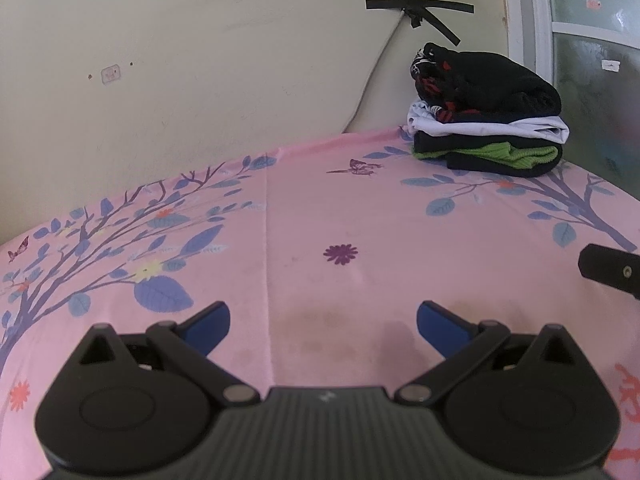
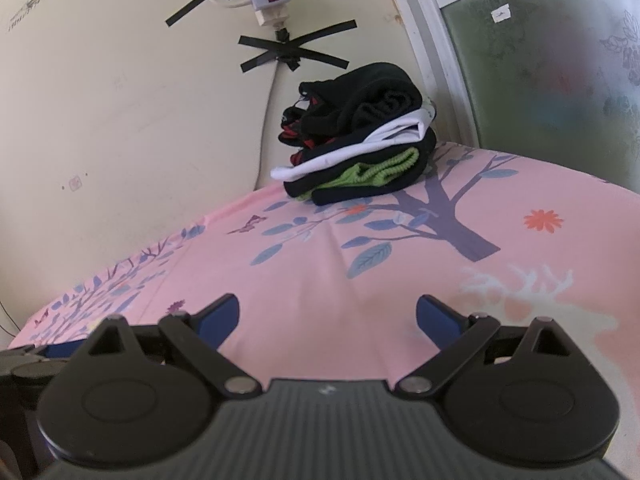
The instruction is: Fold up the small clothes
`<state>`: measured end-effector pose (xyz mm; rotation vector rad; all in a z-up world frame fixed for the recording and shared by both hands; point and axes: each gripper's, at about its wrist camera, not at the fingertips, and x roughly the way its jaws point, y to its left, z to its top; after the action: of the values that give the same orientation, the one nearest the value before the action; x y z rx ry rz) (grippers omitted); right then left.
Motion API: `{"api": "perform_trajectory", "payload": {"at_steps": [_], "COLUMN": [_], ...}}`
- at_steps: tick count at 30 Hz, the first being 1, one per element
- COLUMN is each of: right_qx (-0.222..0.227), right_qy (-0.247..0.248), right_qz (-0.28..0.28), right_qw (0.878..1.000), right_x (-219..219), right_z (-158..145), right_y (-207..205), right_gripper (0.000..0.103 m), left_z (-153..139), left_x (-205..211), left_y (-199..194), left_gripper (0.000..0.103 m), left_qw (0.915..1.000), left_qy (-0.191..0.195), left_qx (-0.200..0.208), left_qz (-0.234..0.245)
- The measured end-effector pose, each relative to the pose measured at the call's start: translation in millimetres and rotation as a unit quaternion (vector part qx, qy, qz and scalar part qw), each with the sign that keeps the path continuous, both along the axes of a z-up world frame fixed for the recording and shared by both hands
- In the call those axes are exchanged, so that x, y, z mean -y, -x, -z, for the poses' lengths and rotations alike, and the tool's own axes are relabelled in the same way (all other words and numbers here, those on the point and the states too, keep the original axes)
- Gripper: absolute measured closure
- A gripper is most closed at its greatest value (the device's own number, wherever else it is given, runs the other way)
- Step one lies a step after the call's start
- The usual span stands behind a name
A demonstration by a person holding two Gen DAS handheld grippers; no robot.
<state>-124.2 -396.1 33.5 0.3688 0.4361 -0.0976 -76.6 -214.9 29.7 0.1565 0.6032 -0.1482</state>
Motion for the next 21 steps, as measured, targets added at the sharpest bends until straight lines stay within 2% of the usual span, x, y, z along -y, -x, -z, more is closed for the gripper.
{"api": "perform_trajectory", "payload": {"at_steps": [14, 21], "right_qx": [0.005, 0.003], "right_qy": [-0.001, -0.004], "right_qz": [-0.006, -0.013], "right_qw": [1.0, 1.0], "right_x": [-1.3, -1.3], "right_z": [-0.1, -0.1], "right_y": [1.3, 0.3], "right_gripper": [0.012, 0.012], "left_z": [2.5, 2.6], "left_x": [-6.8, -6.1], "left_y": [-6.0, -6.2], "left_gripper": [0.0, 0.0], "left_qw": [0.9994, 0.9995], "left_qy": [0.009, 0.006], "left_qx": [-0.022, -0.023], "left_qz": [-0.024, -0.02]}}
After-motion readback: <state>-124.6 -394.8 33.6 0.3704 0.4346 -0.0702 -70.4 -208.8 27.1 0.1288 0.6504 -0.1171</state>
